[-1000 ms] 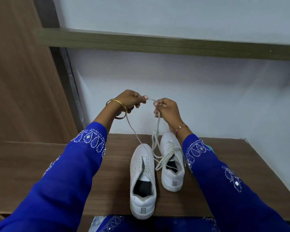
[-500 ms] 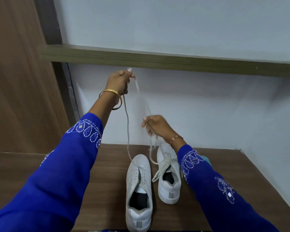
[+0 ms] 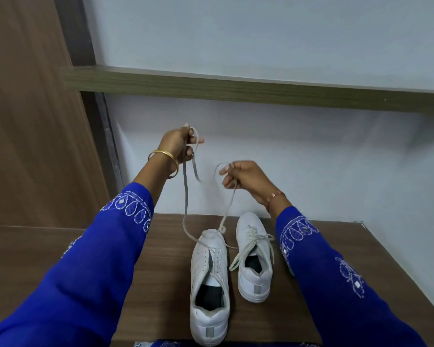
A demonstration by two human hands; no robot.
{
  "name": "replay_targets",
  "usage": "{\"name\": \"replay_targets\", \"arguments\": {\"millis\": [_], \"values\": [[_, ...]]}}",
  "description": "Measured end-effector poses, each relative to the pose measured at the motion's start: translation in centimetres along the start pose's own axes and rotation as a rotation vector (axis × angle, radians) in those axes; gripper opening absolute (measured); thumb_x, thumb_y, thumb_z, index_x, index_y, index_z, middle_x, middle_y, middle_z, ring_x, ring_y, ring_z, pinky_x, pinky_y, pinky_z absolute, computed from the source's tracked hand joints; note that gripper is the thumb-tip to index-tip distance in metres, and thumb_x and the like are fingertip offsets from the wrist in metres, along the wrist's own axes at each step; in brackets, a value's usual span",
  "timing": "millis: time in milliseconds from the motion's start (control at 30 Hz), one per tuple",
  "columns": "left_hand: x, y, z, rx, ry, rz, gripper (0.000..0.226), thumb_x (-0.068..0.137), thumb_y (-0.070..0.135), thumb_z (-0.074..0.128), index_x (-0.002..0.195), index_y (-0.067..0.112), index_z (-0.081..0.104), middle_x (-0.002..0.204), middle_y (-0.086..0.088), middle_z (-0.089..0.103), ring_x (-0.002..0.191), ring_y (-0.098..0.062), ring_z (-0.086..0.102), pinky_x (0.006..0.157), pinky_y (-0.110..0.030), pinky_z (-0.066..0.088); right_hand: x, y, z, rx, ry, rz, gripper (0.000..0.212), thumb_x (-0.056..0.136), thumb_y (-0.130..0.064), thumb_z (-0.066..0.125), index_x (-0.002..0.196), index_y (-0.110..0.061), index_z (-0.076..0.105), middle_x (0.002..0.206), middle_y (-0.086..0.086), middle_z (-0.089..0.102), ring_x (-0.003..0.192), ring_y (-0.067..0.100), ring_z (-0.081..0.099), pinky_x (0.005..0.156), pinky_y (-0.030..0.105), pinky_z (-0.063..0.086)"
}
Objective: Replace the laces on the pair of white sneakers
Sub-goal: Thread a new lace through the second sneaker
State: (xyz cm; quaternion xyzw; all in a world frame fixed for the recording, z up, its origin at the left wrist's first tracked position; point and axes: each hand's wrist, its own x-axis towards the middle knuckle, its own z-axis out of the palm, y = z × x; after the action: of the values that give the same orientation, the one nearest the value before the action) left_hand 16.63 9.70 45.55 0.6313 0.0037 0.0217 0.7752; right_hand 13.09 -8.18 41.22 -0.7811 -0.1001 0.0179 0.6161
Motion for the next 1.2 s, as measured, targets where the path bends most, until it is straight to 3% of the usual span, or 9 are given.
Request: {"name": "replay_targets", "arguments": {"millis": [133,267,400,500,667,867,967,1033,1200], "values": [[0.0,-0.3,-0.4,-0.106,0.021,-0.033,0.035,0.100,0.031,0.035,0.067,0.020,0.043,0.046,0.006,0.051,0.031,-0.007,0.030,0.041,-0.016,0.025,0.5,-1.9,-0.8,0.240,0.148,-0.015,0.029,0.098,-0.024,0.043,0.082,-0.007,0.062,0.050,0.001,0.035,0.039,0.008,0.035,0.049,0.023,0.044],[-0.2,0.1,-0.4,0.195,-0.021,0.023,0.031,0.099,0.035,0.036,0.074,0.017,0.041,0.080,-0.006,0.069,0.032,-0.010,0.023,0.040,-0.017,0.023,0.5,-2.2,-0.5,0.117,0.176,0.007,0.032,0.098,-0.027,0.043,0.076,-0.010,0.058,0.053,0.002,0.033,0.040,0.009,0.031,0.046,0.021,0.033],[-1.5,-1.3,0.9,0.478,-0.194,-0.031,0.029,0.096,0.039,0.043,0.098,0.011,0.047,0.100,-0.009,0.070,0.033,-0.008,0.027,0.041,-0.020,0.028,1.3,-2.6,0.3,-0.147,0.314,-0.059,0.021,0.091,-0.017,0.051,0.072,-0.008,0.052,0.058,0.003,0.041,0.053,0.015,0.036,0.052,0.024,0.032],[-1.9,-2.7,1.2,0.476,-0.310,-0.046,0.027,0.094,0.034,0.051,0.077,0.015,0.040,0.101,-0.009,0.071,0.038,-0.011,0.024,0.045,-0.022,0.029,1.5,-2.3,0.8,-0.258,0.350,-0.094,0.016,0.085,-0.016,0.058,0.073,-0.012,0.049,0.066,-0.001,0.048,0.058,0.013,0.043,0.054,0.023,0.036],[-2.1,-4.0,1.0,0.297,-0.384,-0.091,0.035,0.091,0.021,0.057,0.065,0.019,0.034,0.101,-0.010,0.072,0.038,-0.010,0.023,0.042,-0.019,0.028,1.4,-1.7,0.5,-0.267,0.377,-0.094,0.013,0.082,-0.012,0.060,0.074,-0.012,0.050,0.069,0.001,0.050,0.068,0.019,0.050,0.055,0.021,0.038],[-1.7,-4.7,1.4,0.318,-0.344,-0.054,0.037,0.084,0.018,0.066,0.064,0.021,0.035,0.078,-0.013,0.059,0.038,-0.009,0.025,0.042,-0.020,0.027,1.2,-1.6,0.3,-0.264,0.361,-0.074,0.008,0.082,-0.009,0.060,0.076,-0.008,0.054,0.069,0.002,0.051,0.071,0.020,0.052,0.054,0.020,0.039],[-1.5,-4.9,1.7,0.347,-0.302,-0.027,0.040,0.081,0.018,0.070,0.062,0.021,0.034,0.052,0.001,0.038,0.039,-0.010,0.026,0.042,-0.020,0.029,1.1,-1.6,0.2,-0.205,0.348,-0.045,0.020,0.081,-0.008,0.061,0.065,-0.013,0.051,0.066,0.003,0.050,0.062,0.017,0.047,0.051,0.021,0.037],[-1.5,-5.1,1.9,0.349,-0.291,-0.009,0.041,0.081,0.017,0.070,0.062,0.021,0.034,0.044,0.008,0.038,0.040,-0.010,0.026,0.042,-0.019,0.030,1.0,-1.6,0.1,-0.158,0.343,-0.024,0.023,0.082,-0.008,0.061,0.063,-0.013,0.050,0.063,0.004,0.049,0.056,0.015,0.044,0.047,0.022,0.037],[-1.4,-5.7,2.1,0.294,-0.314,0.020,0.041,0.080,0.013,0.070,0.064,0.021,0.033,0.082,-0.014,0.057,0.040,-0.008,0.028,0.040,-0.016,0.031,1.0,-1.3,0.0,-0.147,0.354,-0.007,0.022,0.083,-0.009,0.061,0.063,-0.012,0.049,0.064,0.003,0.048,0.055,0.014,0.043,0.047,0.022,0.037]]}}
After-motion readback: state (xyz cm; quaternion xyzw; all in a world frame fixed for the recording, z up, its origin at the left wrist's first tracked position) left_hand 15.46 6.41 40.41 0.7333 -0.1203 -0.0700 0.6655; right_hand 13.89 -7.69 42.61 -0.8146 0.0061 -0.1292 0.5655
